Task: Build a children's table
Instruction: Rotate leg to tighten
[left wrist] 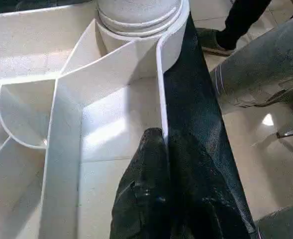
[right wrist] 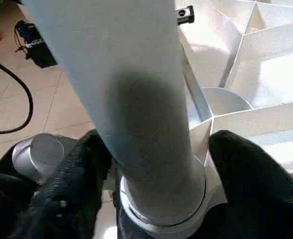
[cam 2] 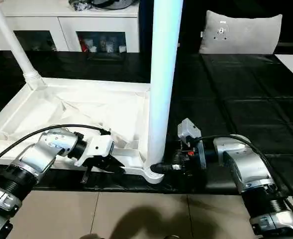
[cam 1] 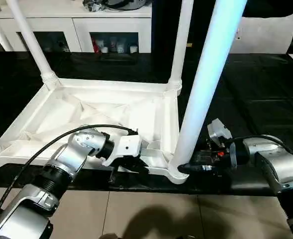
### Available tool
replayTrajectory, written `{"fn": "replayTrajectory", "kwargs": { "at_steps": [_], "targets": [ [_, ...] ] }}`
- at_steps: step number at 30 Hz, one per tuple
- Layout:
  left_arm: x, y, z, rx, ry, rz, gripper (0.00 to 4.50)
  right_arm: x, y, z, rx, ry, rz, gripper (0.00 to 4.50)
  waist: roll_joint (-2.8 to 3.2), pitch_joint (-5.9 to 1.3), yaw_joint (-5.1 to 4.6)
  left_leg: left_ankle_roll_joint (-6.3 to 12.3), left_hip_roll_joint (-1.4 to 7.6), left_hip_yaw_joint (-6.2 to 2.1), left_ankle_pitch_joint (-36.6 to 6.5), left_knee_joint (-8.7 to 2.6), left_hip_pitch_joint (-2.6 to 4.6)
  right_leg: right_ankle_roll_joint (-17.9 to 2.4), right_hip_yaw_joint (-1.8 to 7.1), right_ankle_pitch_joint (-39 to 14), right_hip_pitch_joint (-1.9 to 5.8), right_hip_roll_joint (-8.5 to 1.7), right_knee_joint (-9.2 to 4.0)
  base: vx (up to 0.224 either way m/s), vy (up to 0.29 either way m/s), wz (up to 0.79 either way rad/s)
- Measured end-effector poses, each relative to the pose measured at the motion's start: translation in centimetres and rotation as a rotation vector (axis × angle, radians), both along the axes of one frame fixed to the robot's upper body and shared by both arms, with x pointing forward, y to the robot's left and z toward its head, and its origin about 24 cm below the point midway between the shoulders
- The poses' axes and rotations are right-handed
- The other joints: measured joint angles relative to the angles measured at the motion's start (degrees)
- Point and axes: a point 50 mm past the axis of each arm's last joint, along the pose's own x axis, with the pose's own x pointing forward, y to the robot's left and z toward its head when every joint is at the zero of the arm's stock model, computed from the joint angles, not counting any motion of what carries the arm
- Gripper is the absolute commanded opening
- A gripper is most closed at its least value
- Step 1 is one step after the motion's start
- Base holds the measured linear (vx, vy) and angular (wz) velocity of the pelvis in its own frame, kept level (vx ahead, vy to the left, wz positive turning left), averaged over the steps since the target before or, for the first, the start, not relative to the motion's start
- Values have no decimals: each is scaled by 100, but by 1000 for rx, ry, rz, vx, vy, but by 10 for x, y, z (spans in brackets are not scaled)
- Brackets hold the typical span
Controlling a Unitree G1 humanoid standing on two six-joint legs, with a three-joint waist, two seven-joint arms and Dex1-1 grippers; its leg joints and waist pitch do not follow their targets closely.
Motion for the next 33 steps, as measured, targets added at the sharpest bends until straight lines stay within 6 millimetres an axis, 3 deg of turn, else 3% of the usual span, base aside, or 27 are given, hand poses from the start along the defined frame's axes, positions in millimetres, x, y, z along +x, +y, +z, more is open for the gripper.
{"fn": "replayTrajectory", "kwargs": {
  "at_steps": [1, 6, 12, 14, 17, 20, 26, 32, 33],
  "targets": [
    [0, 0, 0, 0, 0, 0, 0, 0, 0, 0, 2, 2, 1, 300, 0, 0, 0, 0, 0, 0, 0, 0, 0, 0, 0, 0, 0, 0, 0, 0, 0, 0],
    [0, 0, 0, 0, 0, -1, 0, -2, 1, -1, 18, 22, 7, 280, 0, 0, 0, 0, 0, 0, 0, 0, 0, -1, 0, 0, 0, 0, 0, 0, 0, 0],
    [-1, 0, -1, -6, 28, 5, 0, -5, 2, -3, 31, 39, -1, 214, 0, 0, 11, 0, 0, 0, 0, 0, -1, 0, 0, 0, 0, 0, 0, 0, 0, 0],
    [0, -1, -1, -15, 52, 29, 0, -6, 7, -4, 51, 46, -34, 211, 1, 0, -6, 0, 0, 2, 0, 0, 1, 1, 1, -1, 0, 0, 1, 0, 0, 0],
    [4, 4, -1, -9, 73, 115, 0, -1, 14, -6, 63, 39, -123, 204, 1, 0, -61, -2, 0, 2, 2, 1, 13, 2, 3, 1, 0, 3, 7, 0, 0, 0],
    [13, 5, 0, -14, 60, 279, 0, 14, 26, -8, 56, -8, -299, 200, -4, 3, -220, -6, -2, 2, 3, 9, 15, 2, 3, 11, -3, 4, 12, 0, 0, 0],
    [25, -19, -4, -70, 38, 549, 0, 45, 43, -8, 18, -58, -671, 196, -16, 1, -498, -5, -3, -1, 3, 24, 8, 3, 5, 12, -7, 4, 5, 0, 0, 0],
    [29, -44, -4, -123, 5, 667, 0, 59, 49, -7, 13, -100, -872, 196, -19, -2, -456, 2, -2, -1, -2, -9, -11, -2, 2, 3, -26, 7, -1, 0, 0, 0],
    [29, -45, -4, -125, 1, 672, 0, 60, 49, -7, 15, -110, -874, 229, -19, -2, -430, 3, -2, -1, -2, -9, -16, -5, 2, 4, -30, 7, -1, 0, 0, 0]
  ]
}}
